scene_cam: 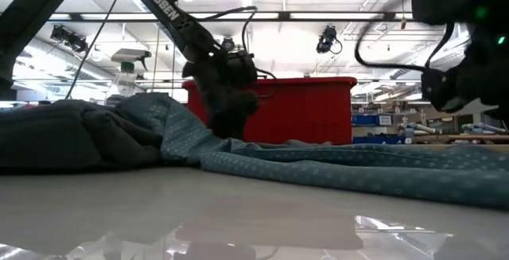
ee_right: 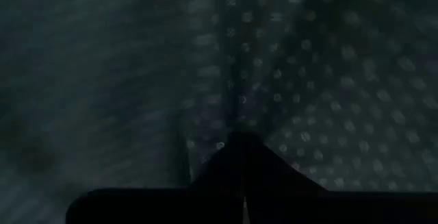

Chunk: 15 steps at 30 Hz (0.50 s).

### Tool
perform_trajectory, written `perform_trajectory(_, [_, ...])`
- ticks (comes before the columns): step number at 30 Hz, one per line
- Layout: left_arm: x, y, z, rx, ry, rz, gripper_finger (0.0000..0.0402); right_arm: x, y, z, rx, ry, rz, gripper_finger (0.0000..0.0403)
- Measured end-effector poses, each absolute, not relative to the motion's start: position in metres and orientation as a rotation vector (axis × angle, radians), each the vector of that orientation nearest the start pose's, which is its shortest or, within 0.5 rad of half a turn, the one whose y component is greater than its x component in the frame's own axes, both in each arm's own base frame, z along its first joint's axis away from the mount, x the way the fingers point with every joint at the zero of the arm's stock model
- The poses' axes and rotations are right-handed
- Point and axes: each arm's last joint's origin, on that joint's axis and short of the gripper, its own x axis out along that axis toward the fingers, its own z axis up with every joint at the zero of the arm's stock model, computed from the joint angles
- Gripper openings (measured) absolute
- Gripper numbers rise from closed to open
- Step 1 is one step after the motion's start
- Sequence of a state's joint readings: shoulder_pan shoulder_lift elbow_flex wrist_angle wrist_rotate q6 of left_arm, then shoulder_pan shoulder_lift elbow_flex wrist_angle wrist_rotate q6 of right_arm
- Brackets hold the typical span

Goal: Fold Laundry from Bin
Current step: Fold the green polo shirt on the table

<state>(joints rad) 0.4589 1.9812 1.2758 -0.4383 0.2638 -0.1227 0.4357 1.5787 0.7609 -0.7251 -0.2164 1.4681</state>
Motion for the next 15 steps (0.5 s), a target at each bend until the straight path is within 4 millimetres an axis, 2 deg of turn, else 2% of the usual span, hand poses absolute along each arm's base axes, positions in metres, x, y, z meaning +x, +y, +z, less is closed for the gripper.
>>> perform_trajectory(5, [0.368, 0.178, 0.155, -0.355, 0.864, 0.211, 0.0055, 0.23, 0.134, 0.138, 1.039, 1.597, -0.492, 0.0003])
perform_trajectory(7, [0.373, 0.181, 0.16, -0.29, 0.792, 0.196, 0.0045, 0.231, 0.139, 0.143, 1.042, 1.622, -0.5, 0.0003])
perform_trajectory(11, [0.378, 0.185, 0.175, -0.28, 0.78, 0.13, 0.0031, 0.218, 0.133, 0.159, 0.961, 1.694, -0.686, 0.0003])
perform_trajectory(15, [0.379, 0.186, 0.193, -0.34, 0.86, 0.063, 0.0027, 0.208, 0.112, 0.178, 0.89, 1.631, -0.836, 0.0003])
